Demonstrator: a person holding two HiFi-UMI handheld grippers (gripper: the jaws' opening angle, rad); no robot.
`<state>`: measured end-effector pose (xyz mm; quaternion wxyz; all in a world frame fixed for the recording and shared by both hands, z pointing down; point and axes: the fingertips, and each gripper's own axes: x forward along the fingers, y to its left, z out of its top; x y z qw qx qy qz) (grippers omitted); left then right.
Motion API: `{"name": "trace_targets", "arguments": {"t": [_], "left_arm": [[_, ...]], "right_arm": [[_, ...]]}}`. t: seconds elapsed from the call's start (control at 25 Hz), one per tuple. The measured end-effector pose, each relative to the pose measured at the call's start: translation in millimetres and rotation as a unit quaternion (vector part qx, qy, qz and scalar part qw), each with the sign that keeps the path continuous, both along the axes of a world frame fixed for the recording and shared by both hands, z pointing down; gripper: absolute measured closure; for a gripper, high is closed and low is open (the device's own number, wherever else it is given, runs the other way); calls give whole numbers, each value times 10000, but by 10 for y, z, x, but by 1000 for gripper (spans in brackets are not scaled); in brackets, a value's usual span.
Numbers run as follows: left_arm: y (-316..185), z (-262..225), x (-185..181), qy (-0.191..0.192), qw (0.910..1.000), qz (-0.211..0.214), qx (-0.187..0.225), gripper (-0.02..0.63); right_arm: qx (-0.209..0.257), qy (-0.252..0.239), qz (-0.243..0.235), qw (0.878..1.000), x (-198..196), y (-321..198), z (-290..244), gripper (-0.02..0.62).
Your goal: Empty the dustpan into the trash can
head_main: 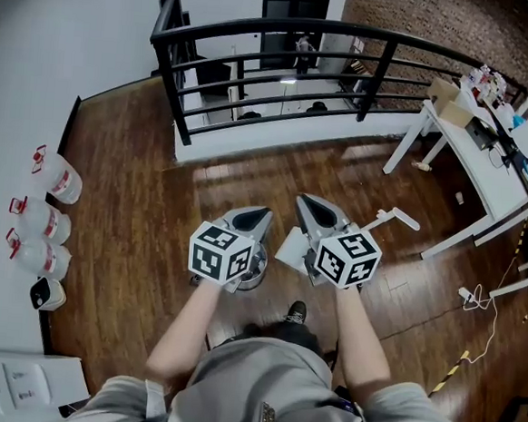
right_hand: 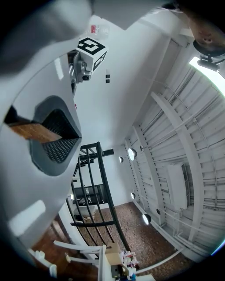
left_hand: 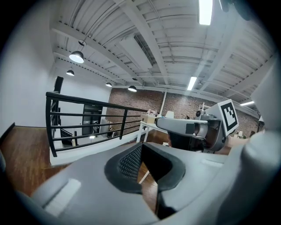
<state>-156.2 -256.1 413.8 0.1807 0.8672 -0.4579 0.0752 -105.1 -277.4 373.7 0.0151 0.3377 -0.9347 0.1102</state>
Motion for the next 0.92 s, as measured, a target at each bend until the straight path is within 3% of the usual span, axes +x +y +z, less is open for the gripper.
{"name": "trace_targets", "arguments": {"t": [0.92], "left_arm": [[62,-119,-34,-43,9999,51,132,600]], "right_arm": [[77,-7,-36,10000,-39,87,-97,595]]}}
